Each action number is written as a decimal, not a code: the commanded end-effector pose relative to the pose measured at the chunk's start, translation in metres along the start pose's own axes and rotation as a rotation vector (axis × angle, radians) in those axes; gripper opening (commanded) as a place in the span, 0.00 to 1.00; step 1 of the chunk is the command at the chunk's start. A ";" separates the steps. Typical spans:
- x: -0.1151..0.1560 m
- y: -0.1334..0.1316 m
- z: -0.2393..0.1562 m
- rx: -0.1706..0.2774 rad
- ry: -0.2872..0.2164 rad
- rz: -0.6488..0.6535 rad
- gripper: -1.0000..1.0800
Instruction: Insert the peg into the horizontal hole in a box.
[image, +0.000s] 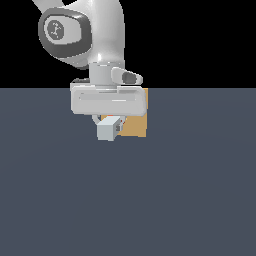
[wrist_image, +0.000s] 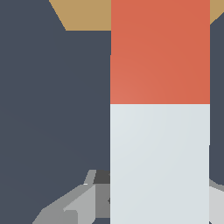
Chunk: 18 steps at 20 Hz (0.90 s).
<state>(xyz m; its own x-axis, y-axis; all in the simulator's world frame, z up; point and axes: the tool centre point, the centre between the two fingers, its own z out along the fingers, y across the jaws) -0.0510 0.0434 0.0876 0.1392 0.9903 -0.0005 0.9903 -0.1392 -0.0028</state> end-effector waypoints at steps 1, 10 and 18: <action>0.004 0.001 -0.003 -0.003 0.001 0.007 0.00; 0.005 0.003 -0.004 -0.005 0.002 0.007 0.00; 0.011 0.002 -0.003 -0.002 0.001 0.007 0.00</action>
<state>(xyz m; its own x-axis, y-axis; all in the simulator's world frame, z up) -0.0488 0.0499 0.0887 0.1475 0.9891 -0.0007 0.9891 -0.1475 -0.0044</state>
